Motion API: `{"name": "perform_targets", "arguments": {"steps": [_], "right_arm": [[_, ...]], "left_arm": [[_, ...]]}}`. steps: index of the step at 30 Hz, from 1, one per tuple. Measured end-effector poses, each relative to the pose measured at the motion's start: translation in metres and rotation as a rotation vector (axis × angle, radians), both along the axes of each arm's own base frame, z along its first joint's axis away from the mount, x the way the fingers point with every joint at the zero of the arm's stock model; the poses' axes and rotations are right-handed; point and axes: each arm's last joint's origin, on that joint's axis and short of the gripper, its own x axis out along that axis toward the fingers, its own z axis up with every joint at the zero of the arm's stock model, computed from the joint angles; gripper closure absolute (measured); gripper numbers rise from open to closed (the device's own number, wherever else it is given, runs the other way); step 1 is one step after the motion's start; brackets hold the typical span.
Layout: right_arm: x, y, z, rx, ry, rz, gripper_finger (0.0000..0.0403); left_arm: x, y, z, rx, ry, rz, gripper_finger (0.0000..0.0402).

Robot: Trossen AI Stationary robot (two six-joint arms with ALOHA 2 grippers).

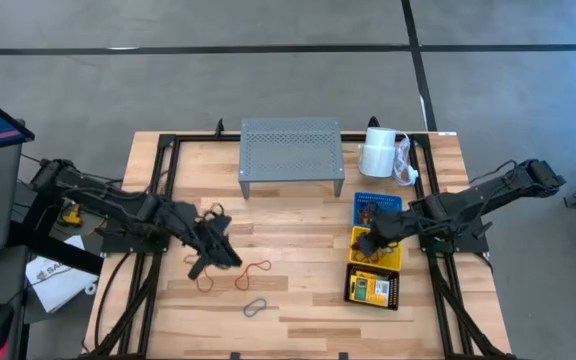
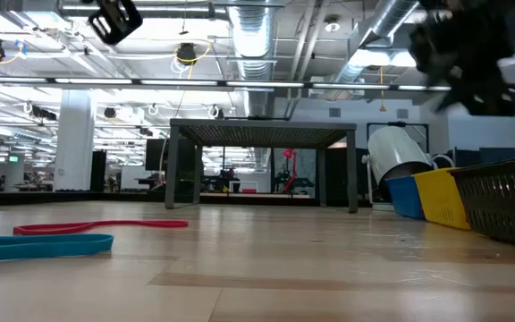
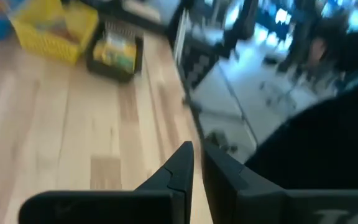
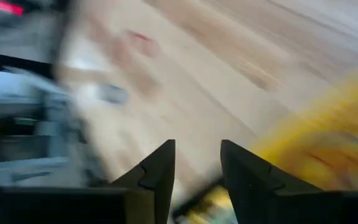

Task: Pick & Place Office Desk Supplies
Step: Put the red rubber band into the yellow basket

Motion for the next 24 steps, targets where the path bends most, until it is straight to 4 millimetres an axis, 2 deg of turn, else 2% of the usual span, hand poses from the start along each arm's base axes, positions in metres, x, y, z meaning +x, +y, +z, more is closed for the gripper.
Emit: {"name": "perform_targets", "arguments": {"steps": [4,6,10,14,18,24], "right_arm": [[0.014,0.003,0.018,-0.002,-0.248,0.027,0.0282],[0.018,0.004,0.025,0.002,-0.33,0.029,0.0283],[0.021,0.004,0.03,0.004,-0.385,0.009,0.0283],[0.021,0.004,0.029,0.002,-0.378,0.009,0.0283],[0.021,0.004,0.028,0.0,-0.372,0.011,0.0283],[0.02,0.005,0.027,-0.003,-0.352,0.016,0.0283]], "left_arm": [[0.011,-0.007,-0.022,0.062,0.115,-0.015,0.0376],[0.014,-0.007,-0.035,0.09,0.217,0.037,0.0376],[0.019,-0.004,-0.059,0.136,0.471,0.237,0.0376],[0.03,-0.007,-0.073,0.173,0.568,0.285,0.0376],[0.045,-0.015,-0.076,0.24,0.587,0.238,0.0376],[0.06,-0.032,-0.073,0.442,0.632,0.103,0.0391]]}}
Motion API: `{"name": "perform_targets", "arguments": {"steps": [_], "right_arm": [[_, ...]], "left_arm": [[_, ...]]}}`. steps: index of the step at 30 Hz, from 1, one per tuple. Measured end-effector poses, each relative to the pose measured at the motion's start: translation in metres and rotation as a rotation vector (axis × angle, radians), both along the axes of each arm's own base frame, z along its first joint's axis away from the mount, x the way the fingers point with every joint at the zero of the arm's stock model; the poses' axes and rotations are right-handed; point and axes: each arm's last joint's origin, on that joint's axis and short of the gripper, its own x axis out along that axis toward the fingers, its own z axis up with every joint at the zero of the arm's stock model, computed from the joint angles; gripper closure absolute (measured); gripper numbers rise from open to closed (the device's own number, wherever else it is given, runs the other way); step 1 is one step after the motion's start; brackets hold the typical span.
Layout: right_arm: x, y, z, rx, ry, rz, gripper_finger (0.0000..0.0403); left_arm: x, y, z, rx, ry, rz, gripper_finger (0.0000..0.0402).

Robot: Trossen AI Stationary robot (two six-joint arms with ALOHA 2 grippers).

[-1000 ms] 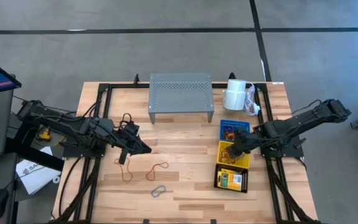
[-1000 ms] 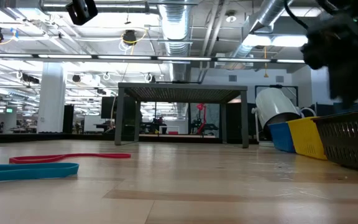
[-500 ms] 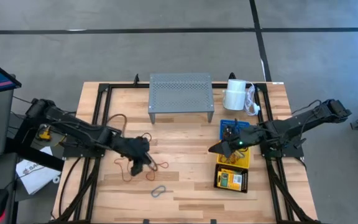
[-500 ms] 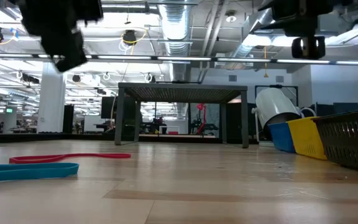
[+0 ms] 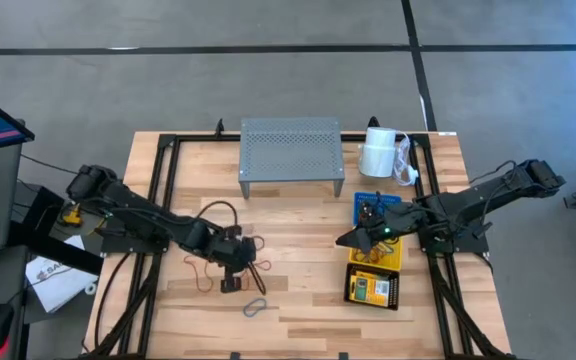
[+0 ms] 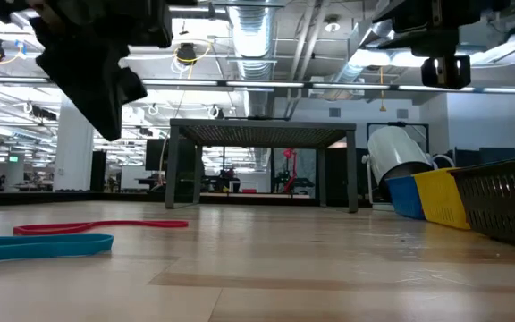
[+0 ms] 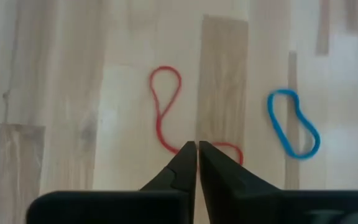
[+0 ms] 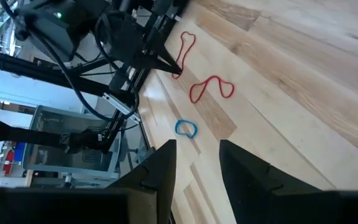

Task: Pick & Place Office Desk Supplies
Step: Put the red rubber band into the yellow basket

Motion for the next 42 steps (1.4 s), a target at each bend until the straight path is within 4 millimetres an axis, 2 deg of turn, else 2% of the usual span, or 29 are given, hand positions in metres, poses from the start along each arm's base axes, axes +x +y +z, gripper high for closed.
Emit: {"name": "perform_targets", "arguments": {"steps": [4,8,13,19,24,28,34,42], "right_arm": [[0.0,0.001,-0.001,-0.001,0.006,0.003,0.0283],[-0.001,0.002,-0.001,-0.001,0.008,0.008,0.0283],[-0.001,0.003,-0.001,-0.001,0.009,0.016,0.0283],[-0.003,0.006,-0.001,-0.004,0.017,0.03,0.0283],[-0.004,0.008,-0.002,-0.005,0.018,0.04,0.0283],[-0.004,0.011,-0.002,-0.006,0.018,0.051,0.0283],[-0.006,0.015,-0.002,-0.007,0.017,0.069,0.0283],[-0.007,0.018,-0.001,-0.005,0.011,0.081,0.0283]], "left_arm": [[0.005,-0.005,-0.005,0.035,0.057,-0.042,0.0399],[0.009,-0.008,-0.019,-0.001,0.119,-0.022,0.0388],[0.013,-0.011,-0.029,-0.054,0.162,-0.036,0.0328],[0.017,-0.009,-0.029,0.015,0.102,0.003,0.0241],[0.021,-0.01,-0.036,0.062,0.083,0.024,0.0202],[0.024,-0.01,-0.047,0.103,0.101,0.034,0.02],[0.028,-0.009,-0.057,0.184,0.093,0.061,0.0219],[0.034,-0.01,-0.072,0.171,0.12,0.054,0.0238]]}}
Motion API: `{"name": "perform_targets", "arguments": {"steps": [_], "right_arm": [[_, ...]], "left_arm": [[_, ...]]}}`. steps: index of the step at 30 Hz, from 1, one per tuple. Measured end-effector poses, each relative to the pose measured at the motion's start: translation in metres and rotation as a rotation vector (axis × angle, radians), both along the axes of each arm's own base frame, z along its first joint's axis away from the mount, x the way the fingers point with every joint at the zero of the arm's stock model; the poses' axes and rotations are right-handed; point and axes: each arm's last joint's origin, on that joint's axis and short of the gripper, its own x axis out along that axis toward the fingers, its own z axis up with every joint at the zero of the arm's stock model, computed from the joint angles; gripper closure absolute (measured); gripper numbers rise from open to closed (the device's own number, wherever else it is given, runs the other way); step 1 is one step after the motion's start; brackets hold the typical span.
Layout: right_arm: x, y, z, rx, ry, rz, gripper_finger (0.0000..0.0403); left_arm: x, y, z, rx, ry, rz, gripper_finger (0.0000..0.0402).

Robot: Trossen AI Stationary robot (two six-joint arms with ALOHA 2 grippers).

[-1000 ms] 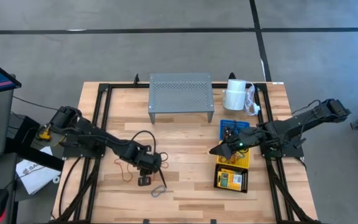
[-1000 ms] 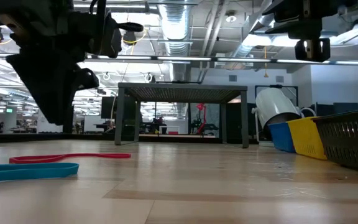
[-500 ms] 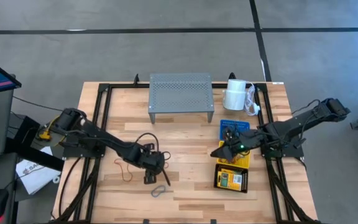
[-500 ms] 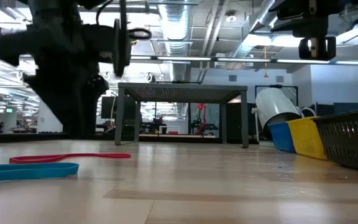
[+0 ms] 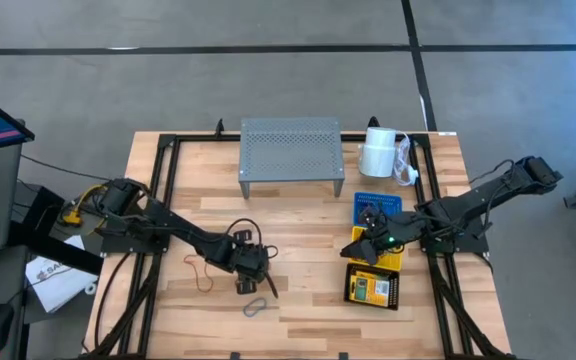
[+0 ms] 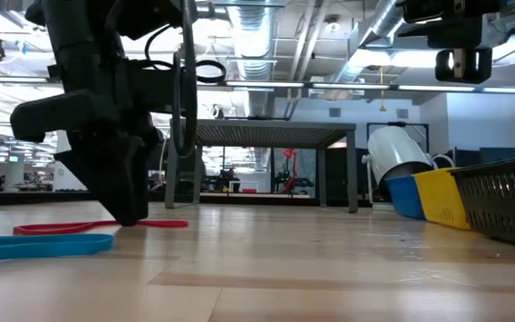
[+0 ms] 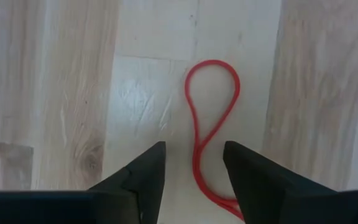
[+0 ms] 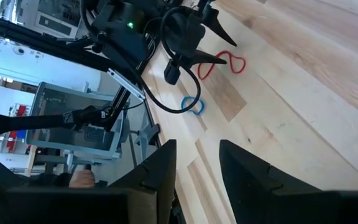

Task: Pick & Place Office Desk Supplies
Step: Put the red rubber band into the yellow basket

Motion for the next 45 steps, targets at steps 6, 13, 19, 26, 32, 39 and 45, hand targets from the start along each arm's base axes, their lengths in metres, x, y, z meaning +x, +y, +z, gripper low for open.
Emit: {"name": "perform_targets", "arguments": {"steps": [6,13,19,26,32,39,45], "right_arm": [[0.0,0.0,0.0,0.008,-0.003,-0.004,0.0283],[0.0,0.0,0.001,0.01,-0.008,-0.003,0.0283],[0.001,0.0,0.002,0.015,-0.021,-0.004,0.0283],[0.001,0.0,0.002,0.016,-0.022,-0.004,0.0283],[0.003,0.001,0.008,0.014,-0.086,0.012,0.0283],[0.004,0.001,0.009,0.016,-0.102,0.013,0.0283],[0.006,0.002,0.014,0.004,-0.165,-0.003,0.0283]], "left_arm": [[0.0,0.0,-0.007,-0.037,-0.003,-0.008,0.0256],[-0.005,0.003,-0.015,-0.115,0.006,-0.014,0.033],[-0.004,0.004,-0.015,-0.159,0.008,-0.021,0.0395],[-0.004,0.007,-0.008,-0.216,-0.017,0.027,0.0401],[-0.008,0.012,0.021,-0.297,-0.086,0.026,0.0401],[-0.01,0.014,0.051,-0.348,-0.221,0.069,0.0401],[-0.011,0.015,0.086,-0.412,-0.425,0.073,0.0401]]}}
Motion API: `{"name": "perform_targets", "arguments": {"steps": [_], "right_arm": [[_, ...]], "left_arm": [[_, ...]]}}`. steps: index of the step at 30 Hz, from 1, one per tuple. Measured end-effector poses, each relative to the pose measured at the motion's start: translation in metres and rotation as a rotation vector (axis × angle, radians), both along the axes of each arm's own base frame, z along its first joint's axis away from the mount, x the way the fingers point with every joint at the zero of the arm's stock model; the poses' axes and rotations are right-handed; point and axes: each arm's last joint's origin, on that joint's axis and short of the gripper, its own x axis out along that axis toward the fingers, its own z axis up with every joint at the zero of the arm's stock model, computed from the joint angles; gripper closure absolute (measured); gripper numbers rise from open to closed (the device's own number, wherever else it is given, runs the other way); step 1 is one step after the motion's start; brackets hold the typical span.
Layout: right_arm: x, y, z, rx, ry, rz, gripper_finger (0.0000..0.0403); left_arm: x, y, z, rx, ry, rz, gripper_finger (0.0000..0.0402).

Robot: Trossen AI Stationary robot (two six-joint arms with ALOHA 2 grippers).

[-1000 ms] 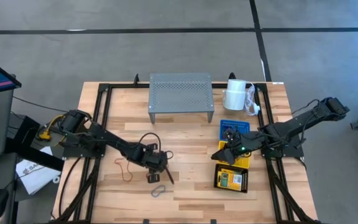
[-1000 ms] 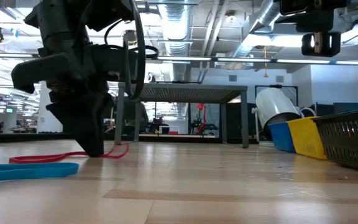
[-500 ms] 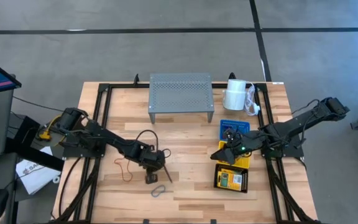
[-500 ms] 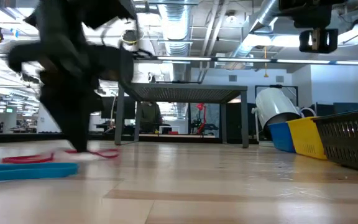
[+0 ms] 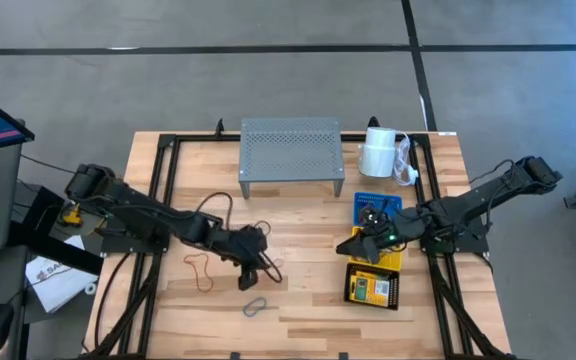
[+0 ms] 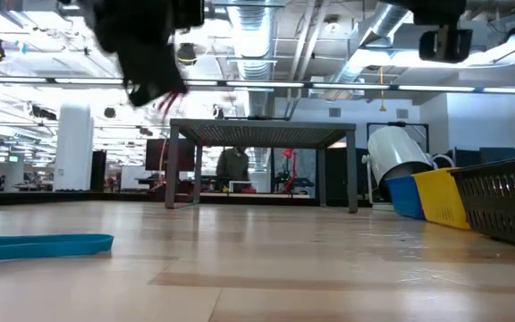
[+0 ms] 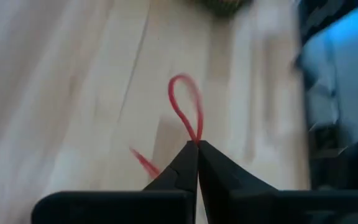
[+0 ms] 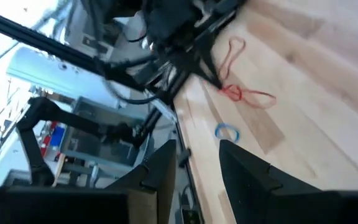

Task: Pick & Place Office Desk Supplies
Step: Put the red rubber band into the yellow basket

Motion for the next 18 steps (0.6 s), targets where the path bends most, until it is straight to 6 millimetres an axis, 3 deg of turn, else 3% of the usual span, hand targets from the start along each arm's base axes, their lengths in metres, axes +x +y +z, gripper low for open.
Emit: {"name": "perform_targets", "arguments": {"steps": [6,11,18], "right_arm": [[0.006,-0.001,0.005,-0.078,-0.095,-0.051,0.0283],[0.014,0.001,0.018,-0.155,-0.285,-0.038,0.0283],[0.036,-0.002,0.02,-0.202,-0.457,-0.091,0.0281]], "left_arm": [[0.0,0.009,0.043,-0.069,-0.278,0.054,0.0401],[0.001,0.021,0.076,-0.135,-0.519,0.098,0.0401],[0.003,0.038,0.106,-0.213,-0.792,0.11,0.0401]]}}
